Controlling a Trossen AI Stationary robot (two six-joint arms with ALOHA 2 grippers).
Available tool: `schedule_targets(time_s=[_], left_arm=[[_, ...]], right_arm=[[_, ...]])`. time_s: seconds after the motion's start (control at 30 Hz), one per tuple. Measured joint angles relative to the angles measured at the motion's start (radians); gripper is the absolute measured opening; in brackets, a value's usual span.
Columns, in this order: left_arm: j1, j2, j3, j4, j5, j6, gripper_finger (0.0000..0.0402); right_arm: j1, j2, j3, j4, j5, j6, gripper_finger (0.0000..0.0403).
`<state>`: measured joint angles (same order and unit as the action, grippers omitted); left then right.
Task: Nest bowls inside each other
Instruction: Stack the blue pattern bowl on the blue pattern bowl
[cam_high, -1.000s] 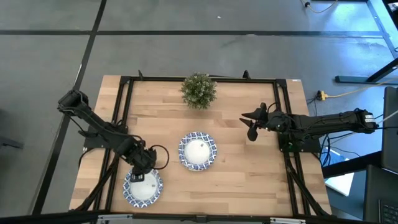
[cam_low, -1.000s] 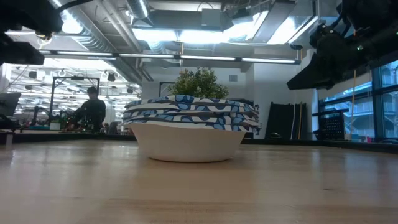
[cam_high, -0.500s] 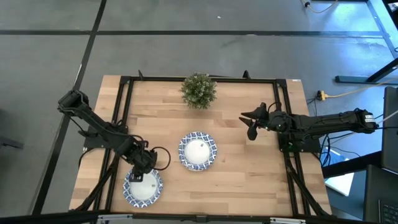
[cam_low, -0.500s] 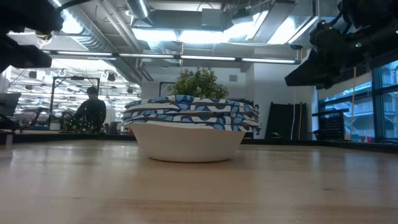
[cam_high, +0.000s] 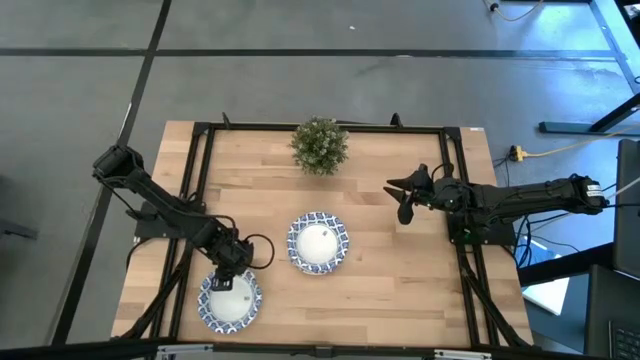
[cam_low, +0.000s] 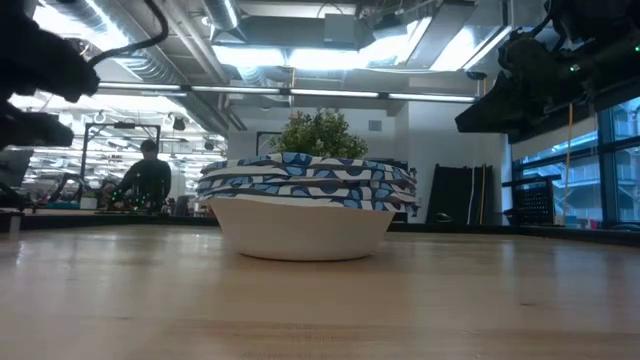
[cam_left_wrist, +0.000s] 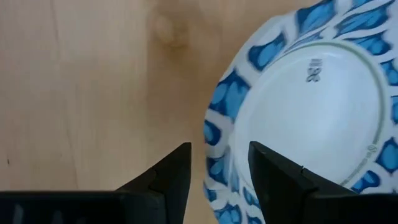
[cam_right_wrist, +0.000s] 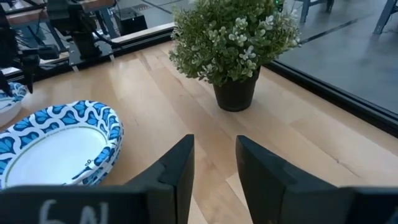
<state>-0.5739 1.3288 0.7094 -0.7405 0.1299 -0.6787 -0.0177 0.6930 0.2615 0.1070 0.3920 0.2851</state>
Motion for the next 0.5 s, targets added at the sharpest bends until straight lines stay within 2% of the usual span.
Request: schedule_targets(time_s=[0.5], left_arm=[[0.000, 0.000, -0.032, 0.028, -0.009, -0.052, 0.0154]], right_arm=[[0.000, 0.000, 0.000, -0.004, 0.000, -0.005, 0.0120]])
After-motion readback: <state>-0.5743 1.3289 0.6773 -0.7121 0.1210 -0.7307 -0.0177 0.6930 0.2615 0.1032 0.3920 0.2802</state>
